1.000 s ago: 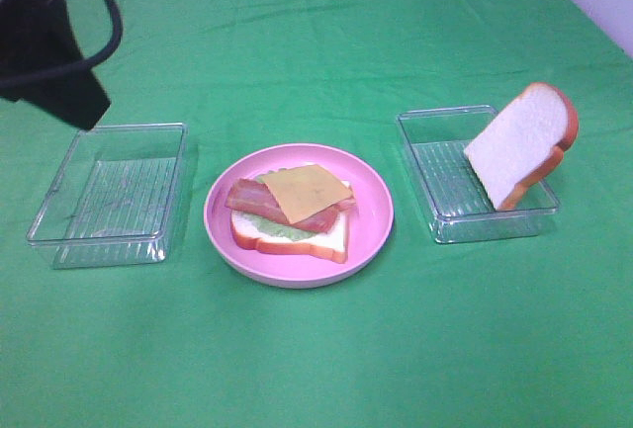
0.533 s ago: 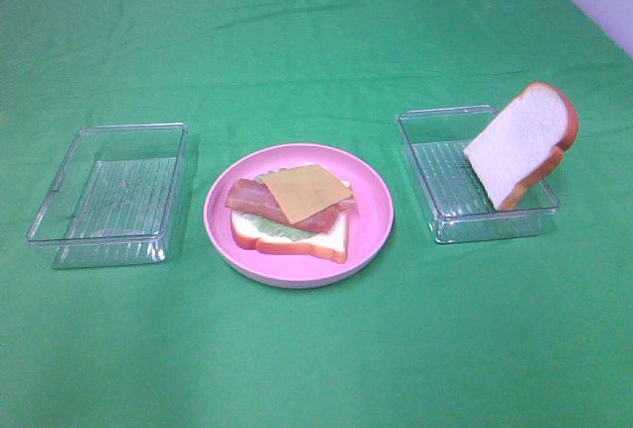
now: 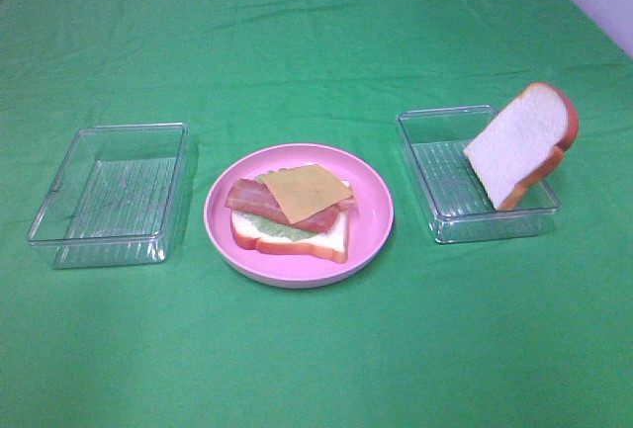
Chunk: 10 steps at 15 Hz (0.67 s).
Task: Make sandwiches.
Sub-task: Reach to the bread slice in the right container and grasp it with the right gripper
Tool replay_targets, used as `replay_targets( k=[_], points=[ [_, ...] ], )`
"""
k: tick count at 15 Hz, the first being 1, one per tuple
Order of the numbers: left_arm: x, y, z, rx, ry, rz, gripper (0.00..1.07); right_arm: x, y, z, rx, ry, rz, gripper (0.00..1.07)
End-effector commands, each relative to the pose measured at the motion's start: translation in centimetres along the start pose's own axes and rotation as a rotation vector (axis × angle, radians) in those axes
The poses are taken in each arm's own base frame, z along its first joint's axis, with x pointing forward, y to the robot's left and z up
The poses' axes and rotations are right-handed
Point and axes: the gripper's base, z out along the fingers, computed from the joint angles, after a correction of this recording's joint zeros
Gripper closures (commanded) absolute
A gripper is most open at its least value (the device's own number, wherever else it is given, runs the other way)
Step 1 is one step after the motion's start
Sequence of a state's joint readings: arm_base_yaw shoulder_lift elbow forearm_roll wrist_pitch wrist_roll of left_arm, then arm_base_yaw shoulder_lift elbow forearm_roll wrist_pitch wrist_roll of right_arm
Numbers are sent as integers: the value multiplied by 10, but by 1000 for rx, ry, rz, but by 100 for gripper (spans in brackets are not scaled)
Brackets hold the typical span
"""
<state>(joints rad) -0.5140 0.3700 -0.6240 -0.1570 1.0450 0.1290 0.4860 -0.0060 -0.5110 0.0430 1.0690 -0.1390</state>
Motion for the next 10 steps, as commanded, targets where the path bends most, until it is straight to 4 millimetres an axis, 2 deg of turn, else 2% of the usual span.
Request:
replay_targets(
  k=[1, 4, 10],
  points=[
    [20, 0, -3, -16, -49, 18, 37, 0, -1, 0, 15, -13, -10, 32],
    [40, 0, -1, -18, -62, 18, 37, 0, -1, 0, 15, -13, -10, 32],
    [59, -3, -25, -37, -261, -14, 37, 0, -1, 0, 16, -13, -11, 32]
  ],
)
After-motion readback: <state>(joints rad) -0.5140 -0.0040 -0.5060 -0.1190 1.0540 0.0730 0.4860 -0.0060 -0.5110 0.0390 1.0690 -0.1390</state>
